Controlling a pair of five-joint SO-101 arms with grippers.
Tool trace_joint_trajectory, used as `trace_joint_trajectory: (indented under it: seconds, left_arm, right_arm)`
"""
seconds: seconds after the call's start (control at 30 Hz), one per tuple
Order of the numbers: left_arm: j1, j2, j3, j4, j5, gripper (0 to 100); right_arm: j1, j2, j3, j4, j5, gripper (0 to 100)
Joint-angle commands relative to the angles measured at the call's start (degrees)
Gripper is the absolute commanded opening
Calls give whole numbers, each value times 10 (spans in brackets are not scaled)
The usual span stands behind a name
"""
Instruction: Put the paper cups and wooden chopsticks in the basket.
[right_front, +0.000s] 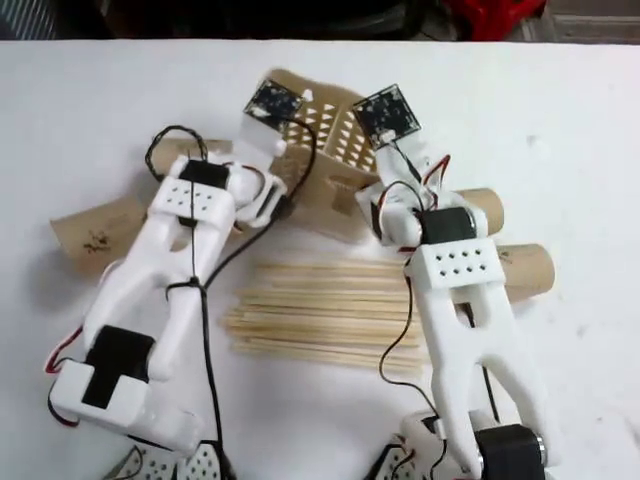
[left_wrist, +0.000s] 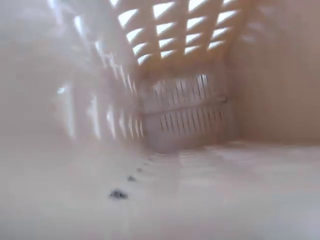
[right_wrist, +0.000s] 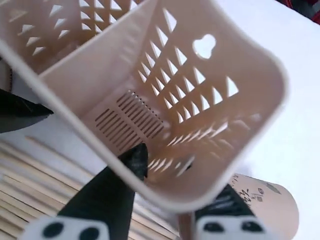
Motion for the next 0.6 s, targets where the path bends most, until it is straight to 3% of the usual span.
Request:
trace_joint_trajectory:
  seconds: [0.0, 0.37, 0.57]
  left_arm:
    - [0, -36, -43, 49, 7, 283]
    - [-28, -63, -197, 212, 7, 283]
    - [-41, -62, -291, 316, 4, 282]
  right_arm:
    - [-15, -19, -5, -1, 22, 177]
    - [-10, -18, -142, 100, 18, 187]
    - [-7, -18, -127, 129, 18, 188]
